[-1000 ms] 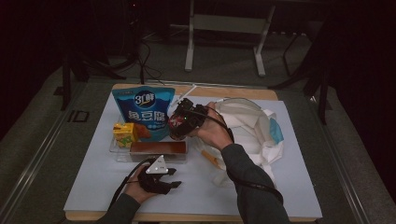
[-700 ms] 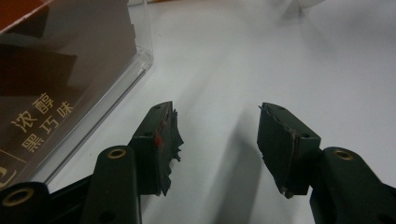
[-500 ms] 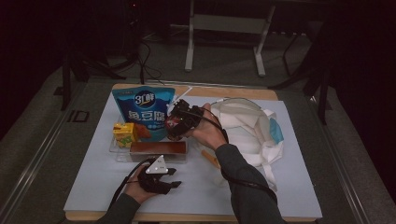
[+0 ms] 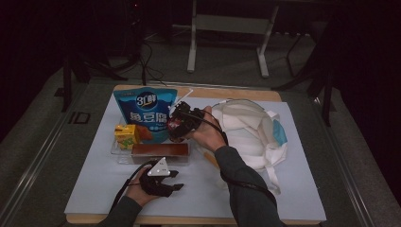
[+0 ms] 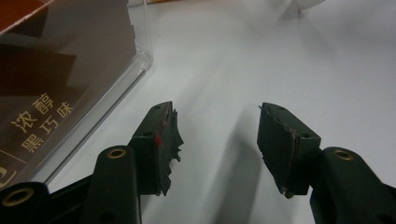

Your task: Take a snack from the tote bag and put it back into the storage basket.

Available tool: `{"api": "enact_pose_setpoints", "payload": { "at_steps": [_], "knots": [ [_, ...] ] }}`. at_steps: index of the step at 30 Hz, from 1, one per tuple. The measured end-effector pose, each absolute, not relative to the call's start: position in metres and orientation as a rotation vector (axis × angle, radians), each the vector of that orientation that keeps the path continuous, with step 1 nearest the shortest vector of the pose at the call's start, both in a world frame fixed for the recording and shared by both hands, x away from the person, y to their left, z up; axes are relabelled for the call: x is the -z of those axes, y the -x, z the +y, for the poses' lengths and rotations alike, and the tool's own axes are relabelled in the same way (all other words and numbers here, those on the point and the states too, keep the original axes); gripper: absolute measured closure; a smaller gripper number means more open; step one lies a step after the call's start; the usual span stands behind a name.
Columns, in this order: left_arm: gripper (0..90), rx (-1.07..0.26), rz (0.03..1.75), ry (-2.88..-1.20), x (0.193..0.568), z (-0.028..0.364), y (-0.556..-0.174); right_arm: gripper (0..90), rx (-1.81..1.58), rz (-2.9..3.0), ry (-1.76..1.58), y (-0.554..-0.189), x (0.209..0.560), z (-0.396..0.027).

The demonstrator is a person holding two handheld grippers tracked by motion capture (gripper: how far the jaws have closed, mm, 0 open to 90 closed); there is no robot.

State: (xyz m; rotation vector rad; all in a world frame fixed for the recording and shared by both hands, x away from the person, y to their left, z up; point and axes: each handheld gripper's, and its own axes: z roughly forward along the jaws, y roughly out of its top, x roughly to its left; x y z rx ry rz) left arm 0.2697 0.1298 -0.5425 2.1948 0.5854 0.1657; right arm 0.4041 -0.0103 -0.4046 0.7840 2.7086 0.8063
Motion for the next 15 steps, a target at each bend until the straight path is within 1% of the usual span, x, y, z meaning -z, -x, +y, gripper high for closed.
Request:
{"api": "enact_pose_setpoints", "payload": {
  "at_steps": [15],
  "knots": [
    [46.3, -0.166, 0.584, -2.193, 0.543, 0.13, -0.27, 26.0, -0.742, 2.676, -0.806, -0.41, 0.42, -0.009]
  ]
}}
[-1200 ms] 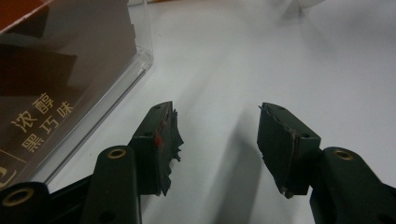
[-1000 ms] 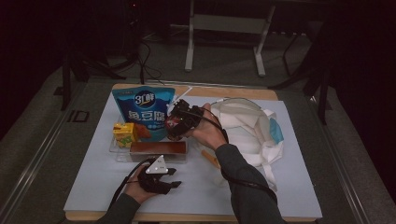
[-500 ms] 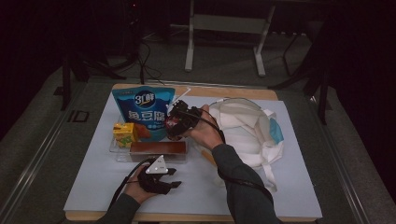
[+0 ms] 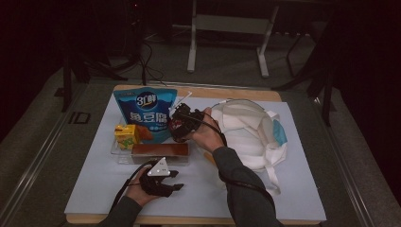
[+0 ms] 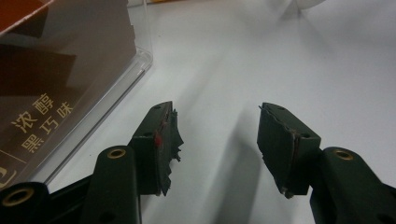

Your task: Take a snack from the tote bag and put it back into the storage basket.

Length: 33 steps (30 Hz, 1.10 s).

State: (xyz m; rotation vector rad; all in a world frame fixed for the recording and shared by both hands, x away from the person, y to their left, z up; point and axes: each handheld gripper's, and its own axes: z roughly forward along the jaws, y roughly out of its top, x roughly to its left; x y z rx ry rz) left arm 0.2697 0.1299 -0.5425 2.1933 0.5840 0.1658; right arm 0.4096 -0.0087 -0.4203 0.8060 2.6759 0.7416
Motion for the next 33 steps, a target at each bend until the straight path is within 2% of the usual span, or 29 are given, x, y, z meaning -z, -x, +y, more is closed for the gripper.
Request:
{"api": "enact_pose_setpoints", "payload": {
  "at_steps": [33],
  "knots": [
    [46.1, -0.168, 0.584, -2.194, 0.543, 0.13, -0.27, 25.8, -0.675, 2.768, -0.84, -0.412, 0.443, -0.008]
  ]
}}
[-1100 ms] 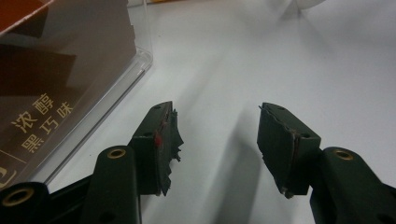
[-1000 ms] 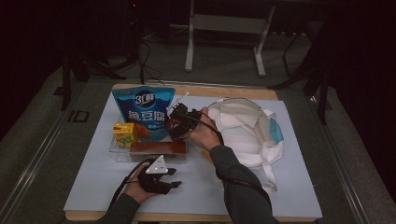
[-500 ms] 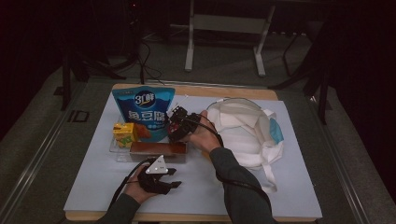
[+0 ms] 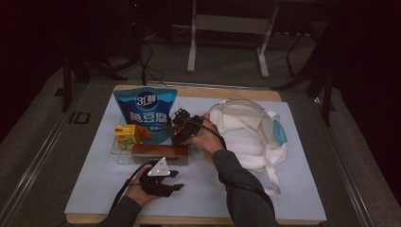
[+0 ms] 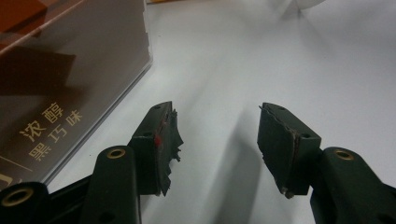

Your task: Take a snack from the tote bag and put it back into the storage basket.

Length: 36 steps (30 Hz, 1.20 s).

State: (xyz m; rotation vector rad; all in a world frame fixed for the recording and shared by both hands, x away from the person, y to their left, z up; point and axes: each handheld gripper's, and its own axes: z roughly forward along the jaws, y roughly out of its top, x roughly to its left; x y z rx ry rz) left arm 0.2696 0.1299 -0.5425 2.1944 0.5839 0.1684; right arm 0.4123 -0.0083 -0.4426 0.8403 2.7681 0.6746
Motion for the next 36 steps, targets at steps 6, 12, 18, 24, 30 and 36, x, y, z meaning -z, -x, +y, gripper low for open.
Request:
{"api": "enact_pose_setpoints", "payload": {
  "at_steps": [6, 12, 18, 24, 30, 36],
  "knots": [
    [45.9, -0.167, 0.585, -2.194, 0.543, 0.13, -0.27, 25.8, -0.651, 2.771, -0.84, -0.413, 0.446, -0.006],
    [45.7, -0.164, 0.584, -2.193, 0.543, 0.13, -0.27, 25.7, -0.64, 2.772, -0.845, -0.413, 0.449, -0.005],
    [45.7, -0.165, 0.585, -2.193, 0.543, 0.13, -0.27, 25.6, -0.606, 2.77, -0.819, -0.412, 0.45, -0.003],
    [44.6, -0.163, 0.586, -2.194, 0.543, 0.13, -0.27, 25.4, -0.586, 2.762, -0.791, -0.411, 0.452, -0.002],
    [44.6, -0.163, 0.586, -2.194, 0.543, 0.13, -0.27, 25.5, -0.577, 2.757, -0.766, -0.41, 0.453, -0.001],
    [44.7, -0.163, 0.585, -2.195, 0.543, 0.13, -0.27, 25.4, -0.6, 2.757, -0.776, -0.411, 0.453, -0.003]
  ]
}}
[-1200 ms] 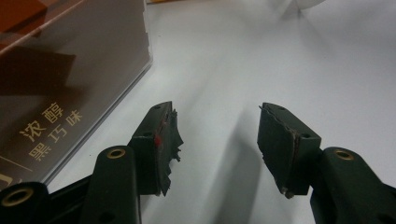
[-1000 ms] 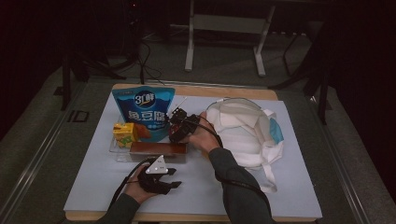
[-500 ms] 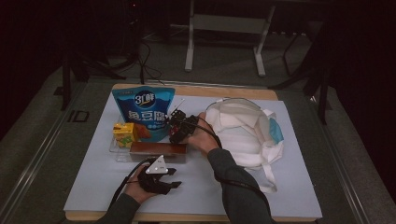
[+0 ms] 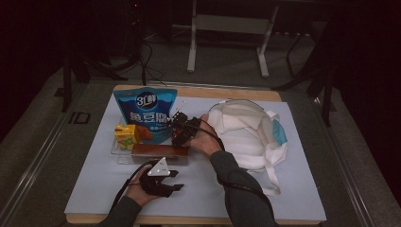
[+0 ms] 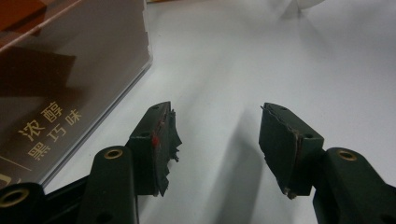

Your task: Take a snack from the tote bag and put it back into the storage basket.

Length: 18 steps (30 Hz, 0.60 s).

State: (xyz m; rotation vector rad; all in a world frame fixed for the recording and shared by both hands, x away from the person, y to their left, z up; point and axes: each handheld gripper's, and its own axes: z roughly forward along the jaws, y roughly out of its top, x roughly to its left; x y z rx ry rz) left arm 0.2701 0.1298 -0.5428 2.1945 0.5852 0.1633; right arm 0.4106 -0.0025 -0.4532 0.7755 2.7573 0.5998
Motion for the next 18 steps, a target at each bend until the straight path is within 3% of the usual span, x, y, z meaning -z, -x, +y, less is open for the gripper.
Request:
{"api": "enact_pose_setpoints", "payload": {
  "at_steps": [18],
  "knots": [
    [44.7, -0.163, 0.587, -2.195, 0.543, 0.13, -0.27, 24.1, -0.736, 2.721, -0.807, -0.411, 0.44, -0.014]
  ]
}}
